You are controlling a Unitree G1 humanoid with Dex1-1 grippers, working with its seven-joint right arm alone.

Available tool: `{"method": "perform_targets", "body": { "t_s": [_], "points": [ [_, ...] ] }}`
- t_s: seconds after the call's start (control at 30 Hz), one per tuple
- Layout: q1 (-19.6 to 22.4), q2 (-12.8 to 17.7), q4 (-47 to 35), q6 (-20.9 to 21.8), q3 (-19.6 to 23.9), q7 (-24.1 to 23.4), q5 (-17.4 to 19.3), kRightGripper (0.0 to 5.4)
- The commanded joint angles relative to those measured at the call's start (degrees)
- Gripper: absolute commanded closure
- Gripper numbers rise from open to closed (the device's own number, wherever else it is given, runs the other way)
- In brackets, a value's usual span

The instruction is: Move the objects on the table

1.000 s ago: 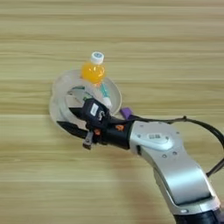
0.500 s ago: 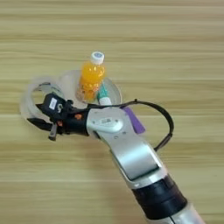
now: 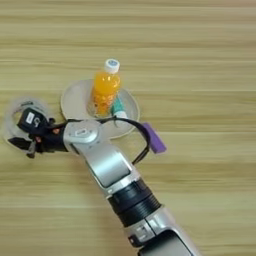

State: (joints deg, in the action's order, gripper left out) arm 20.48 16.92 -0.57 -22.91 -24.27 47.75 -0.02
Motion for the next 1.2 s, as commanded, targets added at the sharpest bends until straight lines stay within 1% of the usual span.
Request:
{"method": "perform_targets", "body": {
  "t_s": [0.03,0.17,0.53,0.83,0.87,1.0,1.1,1.2],
  "points": [
    [6.88,-1.71,2.99,3.91,1.96,-1.66,-0.29,4.01],
    [7.82,-2.25,6.91,5.35,2.36,-1.62,-0.64,4.01],
    [9.36,-2.68,13.77,8.08,2.77,-1.16,-1.77,4.01],
    [9.67,-2.16,15.59,9.16,2.41,-0.76,-2.99,4.02],
    [9.68,-2.06,15.55,9.23,2.34,-0.75,-3.15,3.66],
    [9.52,-1.78,15.08,9.35,2.15,-0.31,-3.63,3.09],
    [9.52,-1.72,14.5,9.21,2.19,-0.1,-3.92,2.76],
    [9.56,-1.71,13.6,8.96,2.46,0.07,-4.09,2.17]
  ]
}}
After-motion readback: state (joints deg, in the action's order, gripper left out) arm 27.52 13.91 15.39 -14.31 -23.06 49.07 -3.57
